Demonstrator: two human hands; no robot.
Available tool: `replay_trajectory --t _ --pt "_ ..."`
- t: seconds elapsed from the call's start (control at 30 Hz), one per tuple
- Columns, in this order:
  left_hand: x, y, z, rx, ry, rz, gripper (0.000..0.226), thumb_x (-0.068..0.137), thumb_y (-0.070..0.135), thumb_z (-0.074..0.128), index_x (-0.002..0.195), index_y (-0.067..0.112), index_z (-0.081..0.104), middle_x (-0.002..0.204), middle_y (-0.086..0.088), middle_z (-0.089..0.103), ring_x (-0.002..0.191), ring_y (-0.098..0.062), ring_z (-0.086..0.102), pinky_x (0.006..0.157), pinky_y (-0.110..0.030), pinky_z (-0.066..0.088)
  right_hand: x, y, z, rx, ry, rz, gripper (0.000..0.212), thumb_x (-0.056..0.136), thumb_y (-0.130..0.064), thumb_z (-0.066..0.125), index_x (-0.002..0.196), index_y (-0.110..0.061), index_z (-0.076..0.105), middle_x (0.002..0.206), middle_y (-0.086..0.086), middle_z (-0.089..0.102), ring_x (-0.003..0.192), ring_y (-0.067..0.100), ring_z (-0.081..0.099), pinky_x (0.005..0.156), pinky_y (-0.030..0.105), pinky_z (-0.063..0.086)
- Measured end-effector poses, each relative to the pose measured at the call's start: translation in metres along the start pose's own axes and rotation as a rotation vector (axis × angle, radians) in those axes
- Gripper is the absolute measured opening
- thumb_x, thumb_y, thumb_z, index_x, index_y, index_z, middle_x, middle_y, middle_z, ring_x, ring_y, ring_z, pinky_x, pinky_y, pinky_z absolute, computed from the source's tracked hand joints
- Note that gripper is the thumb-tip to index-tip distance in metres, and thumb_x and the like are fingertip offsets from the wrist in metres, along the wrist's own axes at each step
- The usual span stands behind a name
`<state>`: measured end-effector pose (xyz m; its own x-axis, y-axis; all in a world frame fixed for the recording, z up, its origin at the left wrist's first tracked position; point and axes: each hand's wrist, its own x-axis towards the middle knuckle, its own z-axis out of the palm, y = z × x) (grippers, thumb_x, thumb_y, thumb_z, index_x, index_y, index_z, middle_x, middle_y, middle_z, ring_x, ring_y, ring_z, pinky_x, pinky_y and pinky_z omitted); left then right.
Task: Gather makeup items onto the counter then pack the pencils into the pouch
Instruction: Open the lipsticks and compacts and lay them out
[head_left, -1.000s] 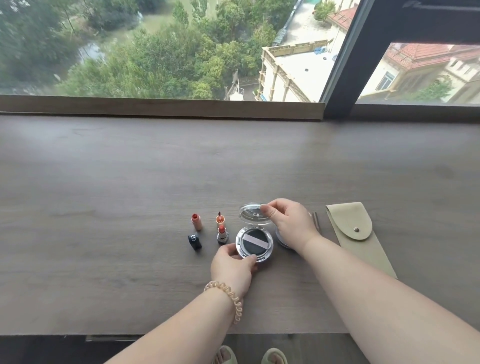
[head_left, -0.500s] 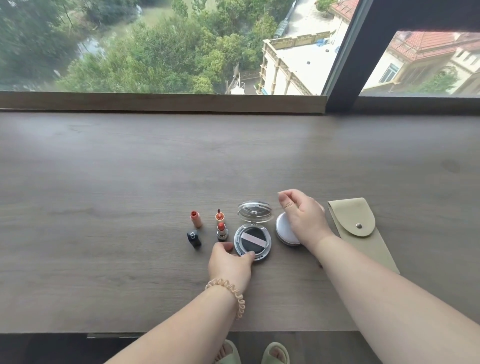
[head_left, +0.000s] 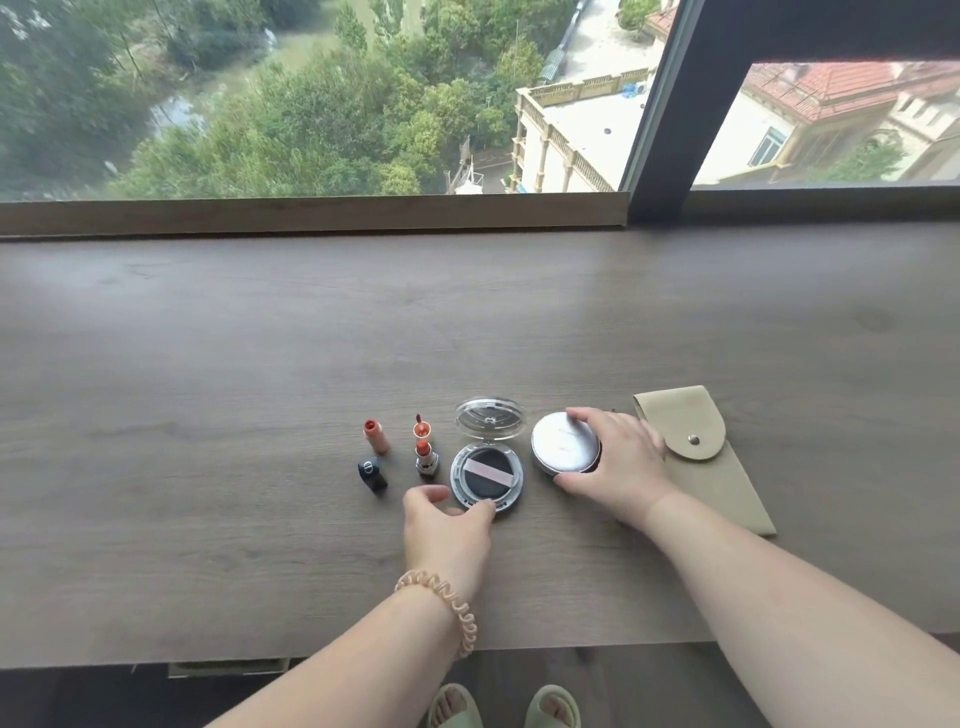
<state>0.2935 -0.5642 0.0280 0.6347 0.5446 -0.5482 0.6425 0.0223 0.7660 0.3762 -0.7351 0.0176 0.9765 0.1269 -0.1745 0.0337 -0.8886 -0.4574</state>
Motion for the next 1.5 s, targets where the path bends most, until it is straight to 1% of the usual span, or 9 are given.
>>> replay_trajectory --t 0.2,0.27,0.33,0.5,0.63,0.8,1.1,1.33,1.5 --pt "-0.028 0.032 0.002 -0.054 -0.258 0.362 0.046 0.064 0.017 0.073 0.101 0.034 0.051 0.107 0.002 0.056 0.090 -0.011 0.056 0.077 -0.027 0.050 -0.018 -0.004 -0.042 0.559 -0.006 0.065 0.068 0.043 -0.060 0.070 0.108 -0.041 0.062 0.109 -0.010 0.060 0.112 0.005 0.053 0.099 0.027 0.040" --pt "-0.034 0.047 0.003 -0.123 -0.482 0.345 0.074 0.052 0.035 0.077 0.118 0.047 0.046 0.123 0.009 0.047 0.107 -0.012 0.053 0.086 -0.033 0.050 -0.028 -0.011 -0.061 0.729 -0.067 0.013 0.069 0.046 -0.055 0.072 0.111 -0.033 0.065 0.110 -0.006 0.064 0.106 -0.004 0.055 0.089 0.019 0.043" --pt "-0.040 0.063 0.004 -0.268 -0.698 0.225 0.091 0.051 0.042 0.078 0.132 0.050 0.038 0.132 0.008 0.043 0.117 -0.015 0.052 0.086 -0.033 0.049 -0.037 -0.018 -0.076 0.806 -0.097 -0.037 0.062 0.052 -0.050 0.075 0.110 -0.033 0.067 0.112 -0.002 0.066 0.108 -0.003 0.055 0.096 0.030 0.046" --pt "-0.048 0.081 0.006 -0.541 -1.023 0.111 0.058 0.074 0.024 0.071 0.128 0.020 0.049 0.120 -0.007 0.066 0.098 -0.029 0.066 0.084 -0.035 0.052 -0.057 -0.037 -0.097 0.873 -0.167 -0.123 0.052 0.064 -0.047 0.070 0.114 -0.032 0.067 0.120 0.006 0.066 0.124 0.015 0.052 0.106 0.046 0.041" --pt "-0.052 0.081 0.004 -0.638 -1.048 0.094 0.072 0.069 0.013 0.074 0.134 0.010 0.043 0.116 -0.016 0.065 0.104 -0.036 0.064 0.097 -0.046 0.048 -0.070 -0.044 -0.107 0.589 -0.008 -0.150 0.048 0.064 -0.059 0.055 0.110 -0.050 0.063 0.135 -0.004 0.052 0.137 -0.001 0.027 0.114 0.036 0.020" --pt "-0.051 0.079 -0.001 -0.657 -1.060 0.099 0.075 0.065 0.011 0.074 0.133 0.009 0.044 0.115 -0.015 0.064 0.109 -0.038 0.059 0.104 -0.051 0.043 -0.080 -0.061 -0.119 0.170 0.065 -0.326 0.052 0.076 -0.061 0.038 0.123 -0.045 0.054 0.118 -0.026 0.060 0.119 -0.006 0.046 0.116 0.037 0.000" --pt "-0.054 0.087 -0.006 -0.655 -1.011 0.110 0.071 0.071 0.009 0.072 0.134 0.003 0.042 0.107 -0.015 0.068 0.093 -0.033 0.068 0.085 -0.043 0.056 -0.086 -0.082 -0.131 -0.217 0.061 -0.397 0.047 0.095 -0.023 0.040 0.141 -0.026 0.031 0.108 -0.006 0.064 0.113 0.014 0.049 0.110 0.024 0.008" --pt "-0.065 0.094 0.008 -0.715 -0.990 0.126 0.052 0.075 0.009 0.066 0.124 0.001 0.051 0.096 -0.012 0.069 0.083 -0.028 0.070 0.074 -0.037 0.059 -0.072 -0.063 -0.133 -0.258 0.093 -0.547 0.059 0.085 -0.035 0.019 0.134 -0.015 0.043 0.091 0.002 0.068 0.089 0.020 0.062 0.114 0.040 0.023" --pt "-0.072 0.096 0.026 -0.750 -0.985 0.152 0.045 0.072 0.016 0.071 0.114 0.007 0.058 0.098 -0.015 0.068 0.097 -0.034 0.066 0.098 -0.044 0.049 -0.061 -0.035 -0.147 -0.008 0.057 -0.582 0.057 0.087 -0.052 0.022 0.129 -0.026 0.050 0.106 -0.009 0.068 0.103 0.007 0.059 0.113 0.031 0.011"
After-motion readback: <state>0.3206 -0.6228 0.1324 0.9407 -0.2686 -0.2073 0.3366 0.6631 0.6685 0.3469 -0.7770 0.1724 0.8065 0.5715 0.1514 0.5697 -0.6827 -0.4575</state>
